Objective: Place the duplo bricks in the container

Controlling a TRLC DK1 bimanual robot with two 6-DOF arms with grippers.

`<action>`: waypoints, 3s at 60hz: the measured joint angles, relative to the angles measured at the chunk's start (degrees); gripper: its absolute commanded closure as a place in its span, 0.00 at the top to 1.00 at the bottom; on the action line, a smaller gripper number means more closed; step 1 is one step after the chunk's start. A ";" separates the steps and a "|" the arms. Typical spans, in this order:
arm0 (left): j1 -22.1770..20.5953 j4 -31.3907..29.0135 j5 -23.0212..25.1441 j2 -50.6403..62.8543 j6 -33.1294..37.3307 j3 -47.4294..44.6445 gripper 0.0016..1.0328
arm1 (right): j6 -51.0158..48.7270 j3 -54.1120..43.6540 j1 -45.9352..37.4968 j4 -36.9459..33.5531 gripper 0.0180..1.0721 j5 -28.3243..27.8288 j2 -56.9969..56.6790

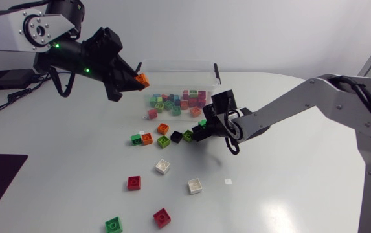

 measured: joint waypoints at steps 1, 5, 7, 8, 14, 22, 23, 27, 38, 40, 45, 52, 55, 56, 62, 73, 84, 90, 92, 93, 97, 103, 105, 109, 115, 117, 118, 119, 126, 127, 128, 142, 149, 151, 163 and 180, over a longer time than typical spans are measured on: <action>-0.02 0.13 0.02 0.28 -0.37 0.50 0.23 | 0.00 0.02 0.00 0.22 0.61 0.00 0.17; -0.26 0.92 0.15 1.77 -2.01 2.49 0.23 | 0.00 0.02 0.00 0.55 0.56 0.00 0.37; -0.33 1.05 0.17 2.60 -2.64 3.34 0.23 | 0.00 0.02 0.00 0.63 0.56 0.00 0.39; -0.33 1.14 0.15 3.10 -2.97 3.80 0.23 | 0.00 0.04 0.00 0.66 0.56 0.00 0.39; -0.31 1.18 0.15 5.97 -5.25 6.21 0.23 | 0.00 0.15 0.00 0.66 0.46 0.00 0.57; -0.24 1.29 0.15 9.29 -7.41 9.27 0.23 | 0.00 0.35 0.00 0.83 0.28 -0.15 0.85; -0.24 1.29 0.13 9.73 -7.96 9.75 0.23 | 0.00 0.35 0.00 0.85 0.26 -0.15 0.87; -0.09 1.33 0.13 11.08 -9.11 11.43 0.23 | 0.00 0.37 0.00 1.03 0.25 -0.20 0.90; 0.17 2.21 -0.31 14.36 -12.09 15.19 0.23 | 0.00 -0.31 0.00 1.18 0.25 -0.20 0.17; 0.17 2.36 -0.35 14.97 -12.57 15.87 0.23 | 0.00 -0.94 0.00 1.03 0.25 -0.20 -0.44; 0.17 2.69 -0.61 16.65 -13.90 17.46 0.23 | 0.00 -2.93 0.00 0.57 0.25 -0.20 -3.06; 0.11 3.08 -2.56 18.69 -16.39 19.06 0.28 | 0.00 -5.27 0.00 -0.55 0.24 -0.20 -8.44; 0.04 4.00 -3.58 19.47 -17.86 19.39 0.30 | 0.00 -6.08 0.00 -1.62 0.24 -0.20 -11.32; 0.04 4.26 -3.80 19.69 -18.38 19.52 0.31 | 0.00 -6.25 0.00 -2.10 0.24 -0.20 -12.26; 0.07 5.88 -5.07 21.00 -21.81 20.20 0.46 | 0.02 -7.02 0.00 -4.44 0.24 -0.20 -17.88; 0.00 7.63 -9.20 21.90 -25.68 21.09 0.96 | 0.07 -7.17 1.29 -9.01 0.24 -0.15 -26.60; 0.17 8.90 -11.08 21.24 -26.88 20.31 0.96 | 0.55 -5.68 2.34 -14.36 0.24 -0.09 -30.25; 0.90 8.87 -11.08 19.08 -26.91 17.62 0.96 | 0.92 -2.45 2.36 -16.41 0.24 0.02 -30.45; 1.31 8.85 -11.32 18.29 -26.93 16.63 0.96 | 0.94 -1.20 2.36 -16.76 0.24 0.02 -30.45; 1.53 8.87 -11.67 17.86 -26.93 16.11 0.96 | 0.96 -0.74 2.36 -16.92 0.24 0.02 -30.45; 2.60 8.87 -13.05 16.20 -26.93 13.77 0.96 | 1.62 1.73 2.36 -17.44 0.24 0.04 -30.45; 4.17 8.94 -14.12 13.99 -26.82 9.01 0.96 | 2.14 5.07 2.38 -17.46 0.24 0.02 -30.05; 4.59 8.96 -14.14 13.38 -26.82 7.41 0.96 | 2.40 6.29 2.38 -17.44 0.24 0.02 -29.62; 5.31 8.94 -14.21 12.33 -26.80 3.98 0.96 | 3.13 8.33 2.38 -17.44 0.24 0.02 -28.37; 5.99 8.87 -14.34 10.58 -26.51 -0.24 0.96 | 3.78 10.58 2.64 -17.46 0.24 0.07 -26.01; 6.19 8.85 -14.32 9.84 -26.36 -1.57 0.96 | 3.82 11.19 2.73 -17.49 0.24 0.07 -25.20; 6.27 8.85 -14.34 9.44 -26.36 -2.10 0.96 | 3.98 11.50 2.80 -17.53 0.24 0.09 -24.85; 6.38 8.87 -14.34 9.14 -26.29 -2.60 0.96 | 3.98 11.82 2.86 -17.64 0.24 0.13 -24.41; 7.30 9.46 -14.32 6.34 -25.68 -5.88 0.96 | 4.63 14.43 3.08 -18.34 0.24 0.24 -21.79; 7.43 9.49 -14.32 5.92 -25.53 -6.27 0.96 | 4.63 14.88 3.08 -18.47 0.24 0.26 -21.38; 7.65 9.49 -14.32 5.60 -25.20 -6.67 0.96 | 4.63 15.37 3.08 -18.62 0.24 0.28 -21.03; 10.36 11.54 -14.36 4.48 -22.97 -12.63 0.96 | 5.05 21.59 3.06 -18.82 0.24 0.50 -15.04; 10.43 12.63 -14.34 4.48 -21.75 -16.09 0.96 | 5.07 24.17 3.06 -19.15 0.24 0.66 -11.76; 10.40 12.90 -14.32 4.48 -21.53 -16.79 0.96 | 5.07 24.79 3.06 -19.19 0.24 0.79 -10.91; 9.92 15.30 -14.05 4.68 -18.45 -19.12 0.96 | 5.25 29.99 2.99 -22.03 0.32 1.38 -6.03; 7.23 15.19 -11.89 9.27 -12.66 -19.12 0.96 | 5.29 38.71 2.56 -26.91 0.81 1.77 -0.31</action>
